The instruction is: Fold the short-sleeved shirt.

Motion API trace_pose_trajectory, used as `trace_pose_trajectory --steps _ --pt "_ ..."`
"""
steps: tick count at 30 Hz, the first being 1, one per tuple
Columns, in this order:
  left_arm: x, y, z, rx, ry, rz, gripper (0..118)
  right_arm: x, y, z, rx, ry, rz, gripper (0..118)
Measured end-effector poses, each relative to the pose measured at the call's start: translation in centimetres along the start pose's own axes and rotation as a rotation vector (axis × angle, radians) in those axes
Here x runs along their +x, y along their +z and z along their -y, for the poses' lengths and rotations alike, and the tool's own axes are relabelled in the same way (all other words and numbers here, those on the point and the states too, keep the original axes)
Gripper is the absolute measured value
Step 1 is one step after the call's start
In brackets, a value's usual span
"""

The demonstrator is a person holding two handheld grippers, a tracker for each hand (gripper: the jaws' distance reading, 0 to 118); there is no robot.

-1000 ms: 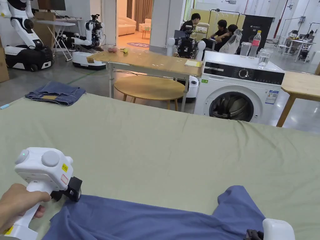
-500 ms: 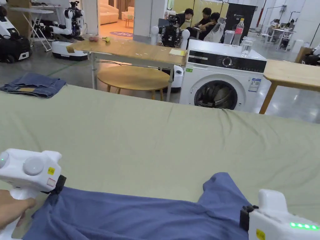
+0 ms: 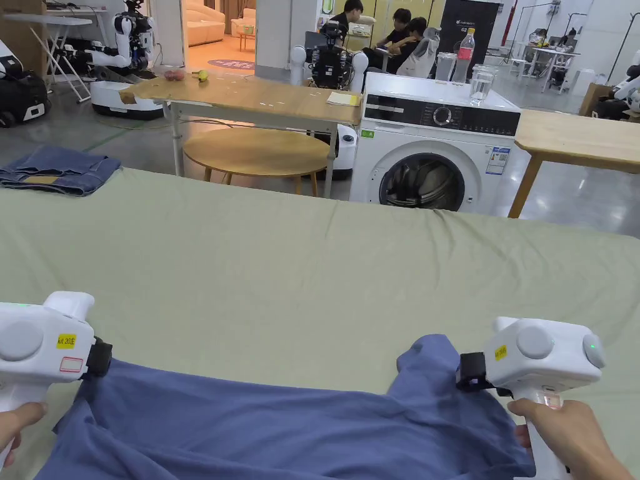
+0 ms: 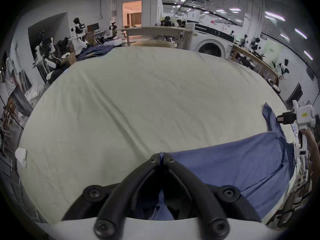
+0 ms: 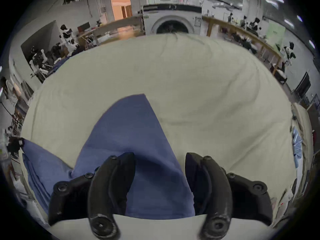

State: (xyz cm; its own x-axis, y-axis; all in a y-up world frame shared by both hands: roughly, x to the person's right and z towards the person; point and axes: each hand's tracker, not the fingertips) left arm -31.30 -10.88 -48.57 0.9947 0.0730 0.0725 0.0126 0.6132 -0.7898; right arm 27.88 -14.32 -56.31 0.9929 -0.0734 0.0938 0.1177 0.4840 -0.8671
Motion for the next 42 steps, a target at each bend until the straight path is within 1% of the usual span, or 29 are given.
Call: trace_pose_trajectory --steps 1,3,4,5,6,7,8,9,11,14,17,18,22,24,27,34,38,42 --pt "0.0 0.0 0.1 0.002 0.005 0.001 0 0.0 -0.7 -0.1 -0.030 0.000 0.006 62" --pt "0.0 0.0 0.3 -0.002 0.012 0.004 0 0.1 -2.2 0.2 -0.098 0.006 0.002 54" --pt "0.1 0.1 0.5 -0.001 0.011 0.003 0 0.0 -2.4 0.3 -0.079 0.020 0.020 53" --pt "0.1 0.1 0.5 -0.002 0.013 0.002 0 -0.2 -1.9 0.5 -0.050 0.029 0.016 48" --pt "0.1 0.1 0.6 -0.004 0.015 0.003 0 -0.4 -1.8 0.5 -0.044 0.026 0.030 30" --pt "0.1 0.2 0.6 -0.002 0.016 0.003 0 -0.6 -1.7 0.6 -0.038 0.035 0.040 8" --pt "0.1 0.2 0.7 0.002 0.019 0.004 0 -0.6 -1.6 0.6 -0.034 0.053 0.042 0" --pt "0.0 0.2 0.8 0.001 0.023 0.009 0 -0.5 -1.6 0.6 -0.036 0.066 0.026 0" --pt "0.0 0.3 0.8 0.003 0.029 0.012 0 0.0 -0.9 1.0 -0.016 0.054 0.015 0" --pt "-0.1 1.1 1.1 0.020 0.032 0.021 0 0.5 1.6 2.0 0.061 0.019 -0.031 0" --pt "-0.5 2.0 1.3 0.036 0.039 0.035 0 0.6 5.0 3.4 0.135 0.028 -0.030 0" --pt "-0.6 2.4 1.4 0.045 0.040 0.038 0 0.7 6.4 4.1 0.164 0.015 -0.037 0" --pt "-1.2 4.4 2.2 0.080 0.045 0.058 0 1.2 10.8 6.8 0.227 0.027 -0.042 0" --pt "-1.7 5.6 2.9 0.100 0.044 0.069 0 1.4 12.9 8.4 0.256 0.013 -0.050 0" --pt "-2.1 7.4 4.4 0.128 0.041 0.082 0 1.4 15.6 10.9 0.286 0.031 -0.046 0" --pt "-3.0 11.2 8.8 0.171 0.041 0.121 0 1.5 19.9 17.3 0.306 0.061 -0.025 0" --pt "-3.1 12.3 11.5 0.153 0.030 0.137 0 1.5 20.9 20.8 0.270 0.057 -0.017 0" --pt "-3.2 12.2 14.1 0.095 0.009 0.137 0 1.2 20.1 24.3 0.186 0.091 0.020 0"
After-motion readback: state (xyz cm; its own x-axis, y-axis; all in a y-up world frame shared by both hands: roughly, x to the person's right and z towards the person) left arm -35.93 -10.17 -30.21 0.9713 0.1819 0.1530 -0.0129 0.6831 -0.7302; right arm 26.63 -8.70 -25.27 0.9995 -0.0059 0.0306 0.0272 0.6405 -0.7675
